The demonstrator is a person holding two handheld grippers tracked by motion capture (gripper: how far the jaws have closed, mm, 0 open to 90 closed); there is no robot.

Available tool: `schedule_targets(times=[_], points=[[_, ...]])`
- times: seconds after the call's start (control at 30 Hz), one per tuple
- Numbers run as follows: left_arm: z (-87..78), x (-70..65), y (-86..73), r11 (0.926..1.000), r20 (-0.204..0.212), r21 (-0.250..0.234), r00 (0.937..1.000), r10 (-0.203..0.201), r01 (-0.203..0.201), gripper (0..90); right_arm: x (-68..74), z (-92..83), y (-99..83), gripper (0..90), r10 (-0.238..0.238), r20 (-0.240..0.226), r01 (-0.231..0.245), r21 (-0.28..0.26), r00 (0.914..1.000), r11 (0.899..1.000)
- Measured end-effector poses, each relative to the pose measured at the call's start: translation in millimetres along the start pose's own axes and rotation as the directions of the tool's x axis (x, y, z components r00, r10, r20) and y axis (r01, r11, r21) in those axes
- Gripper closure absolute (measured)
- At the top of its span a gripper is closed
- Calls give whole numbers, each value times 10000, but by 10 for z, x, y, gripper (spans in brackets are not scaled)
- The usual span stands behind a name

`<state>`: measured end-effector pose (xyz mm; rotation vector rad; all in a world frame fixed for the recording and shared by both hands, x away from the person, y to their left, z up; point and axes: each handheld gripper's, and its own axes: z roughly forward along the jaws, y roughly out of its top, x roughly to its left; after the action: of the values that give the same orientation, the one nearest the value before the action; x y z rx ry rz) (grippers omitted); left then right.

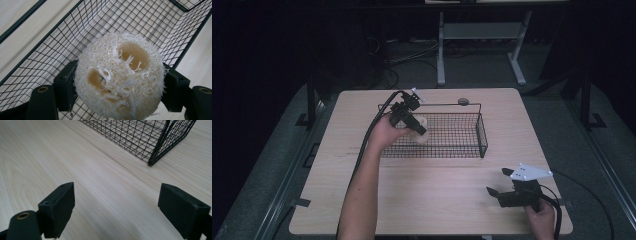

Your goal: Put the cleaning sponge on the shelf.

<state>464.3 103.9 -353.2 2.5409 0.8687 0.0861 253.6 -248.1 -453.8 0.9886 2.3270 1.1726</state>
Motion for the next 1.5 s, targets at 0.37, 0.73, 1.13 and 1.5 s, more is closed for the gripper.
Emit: schedule_targets(times=[0.37,0.73,1.13,1.5], points=[[187,39,-62,9998,176,126,9997,-184,182,272,1,1,-1,134,52,-36,-52,15,10000,10000],[302,70,-75,9991,66,238,9993,-364,362,272,5,2,1,135,30,-38,-30,24,10000,10000],[407,100,-100,9974,99,580,9990,-429,422,269,5,0,0,135,33,-63,-33,17,10000,10000],[404,111,-111,9970,24,633,9990,-443,440,260,7,-2,3,135,-4,-66,4,-40,10000,10000]])
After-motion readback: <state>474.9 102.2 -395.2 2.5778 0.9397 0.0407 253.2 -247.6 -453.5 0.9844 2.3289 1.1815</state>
